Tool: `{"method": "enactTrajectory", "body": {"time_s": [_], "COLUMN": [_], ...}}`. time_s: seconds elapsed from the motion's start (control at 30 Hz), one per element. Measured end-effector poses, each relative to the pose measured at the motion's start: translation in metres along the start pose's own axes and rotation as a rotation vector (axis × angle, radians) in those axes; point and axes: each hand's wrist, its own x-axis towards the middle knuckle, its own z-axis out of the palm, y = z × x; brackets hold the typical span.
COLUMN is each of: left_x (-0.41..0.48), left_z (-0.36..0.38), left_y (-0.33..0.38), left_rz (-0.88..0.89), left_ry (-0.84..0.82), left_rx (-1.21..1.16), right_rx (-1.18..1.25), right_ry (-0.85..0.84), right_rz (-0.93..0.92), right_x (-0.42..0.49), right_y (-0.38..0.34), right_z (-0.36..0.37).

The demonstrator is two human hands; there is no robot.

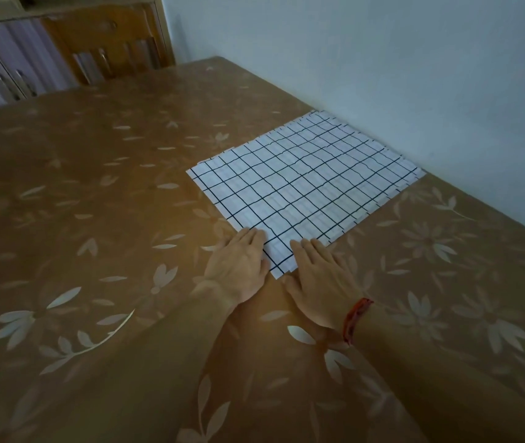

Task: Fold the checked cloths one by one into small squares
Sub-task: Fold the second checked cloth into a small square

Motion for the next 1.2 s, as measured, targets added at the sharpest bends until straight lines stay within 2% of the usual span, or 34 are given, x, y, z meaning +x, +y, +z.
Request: {"method": "enactTrajectory", "body": {"time_s": [0.13,0.33,0.57,0.7,0.83,0.93,1.03,1.2], "left_x": [-0.005,-0.018,-0.064,-0.102,-0.142,-0.169,-0.194,-0.241], "left_z": [0.002,-0.011,-0.039,-0.055,-0.073,-0.089,-0.099,-0.103], "left_y": [0.007,0.017,0.026,0.040,0.051,0.046,0.024,-0.020], "left_rz": [-0.019,-0.038,-0.101,-0.083,-0.063,-0.024,0.020,-0.115], "left_ry": [0.102,0.071,0.209,0.224,0.207,0.192,0.172,0.138], "left_rx": [-0.041,-0.036,-0.310,-0.346,-0.363,-0.307,-0.078,0.136], "right_rx": [-0.028,-0.041,-0.117,-0.014,0.165,0.358,0.386,0.443], "right_ry": [0.077,0.153,0.290,0.325,0.313,0.250,0.218,0.198], "right_rz": [-0.011,-0.037,0.008,0.035,-0.045,-0.057,-0.090,-0.179], "right_x": [-0.005,-0.023,-0.044,-0.058,-0.087,-0.111,-0.138,-0.191], "right_y": [-0.001,-0.006,-0.012,-0.019,-0.030,-0.035,-0.036,-0.039], "right_z": [0.000,0.004,-0.019,-0.033,-0.052,-0.062,-0.074,-0.086]}}
